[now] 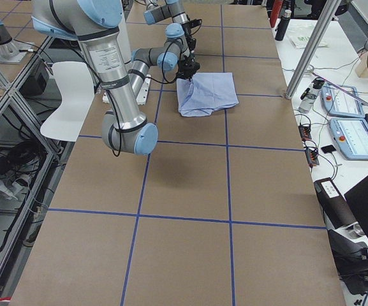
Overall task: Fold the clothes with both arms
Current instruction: 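Lift the near edge with both grippers and fold it toward the collar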
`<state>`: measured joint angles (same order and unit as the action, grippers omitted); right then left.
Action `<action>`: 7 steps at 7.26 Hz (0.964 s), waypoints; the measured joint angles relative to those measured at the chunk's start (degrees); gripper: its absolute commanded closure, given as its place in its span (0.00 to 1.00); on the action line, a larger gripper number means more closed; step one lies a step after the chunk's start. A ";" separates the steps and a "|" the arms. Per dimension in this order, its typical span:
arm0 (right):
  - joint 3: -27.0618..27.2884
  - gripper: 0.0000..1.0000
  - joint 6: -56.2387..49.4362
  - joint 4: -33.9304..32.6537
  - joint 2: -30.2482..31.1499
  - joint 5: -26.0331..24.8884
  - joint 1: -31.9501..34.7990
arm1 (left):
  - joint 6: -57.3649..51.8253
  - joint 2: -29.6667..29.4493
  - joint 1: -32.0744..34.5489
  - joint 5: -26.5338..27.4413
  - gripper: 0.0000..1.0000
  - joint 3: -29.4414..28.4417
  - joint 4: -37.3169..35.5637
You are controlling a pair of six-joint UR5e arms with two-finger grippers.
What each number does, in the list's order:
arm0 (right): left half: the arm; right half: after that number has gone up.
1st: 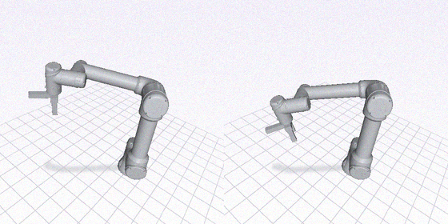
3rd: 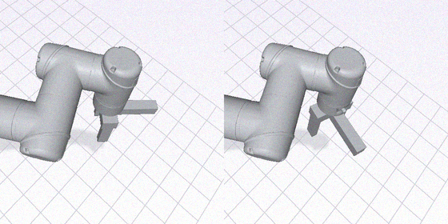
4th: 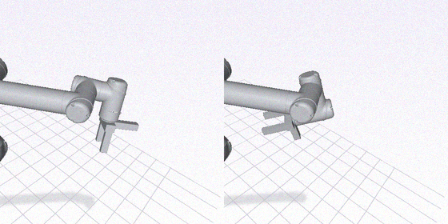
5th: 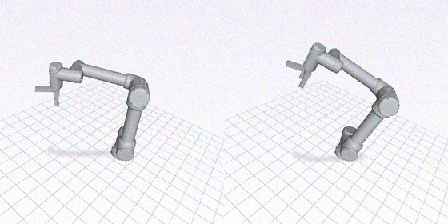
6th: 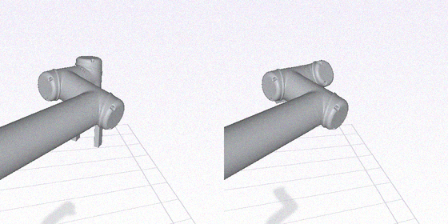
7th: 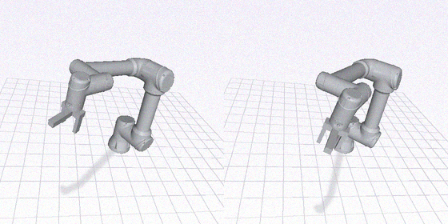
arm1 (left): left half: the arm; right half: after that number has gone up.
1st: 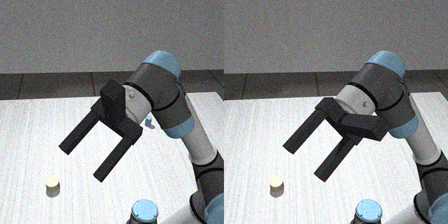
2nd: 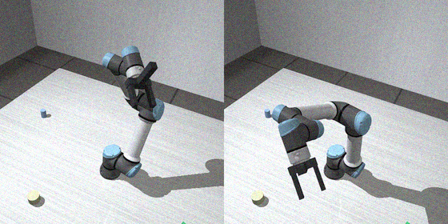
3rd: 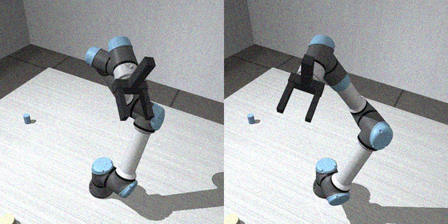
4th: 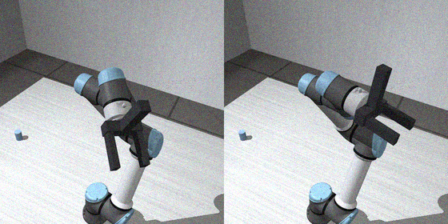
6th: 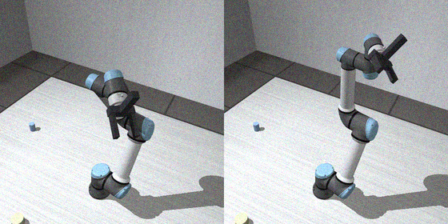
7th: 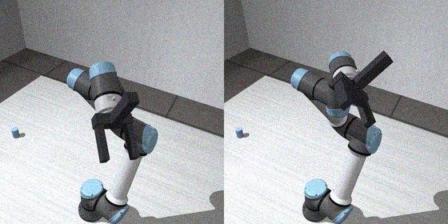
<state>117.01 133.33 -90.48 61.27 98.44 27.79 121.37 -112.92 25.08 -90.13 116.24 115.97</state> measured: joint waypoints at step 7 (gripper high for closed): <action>-20.46 1.00 -10.73 0.50 -13.53 6.30 10.89 | -6.64 -10.25 12.52 -5.63 1.00 -18.67 2.66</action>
<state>96.55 122.60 -89.98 47.74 104.74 38.68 114.73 -123.16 37.61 -95.76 97.58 118.63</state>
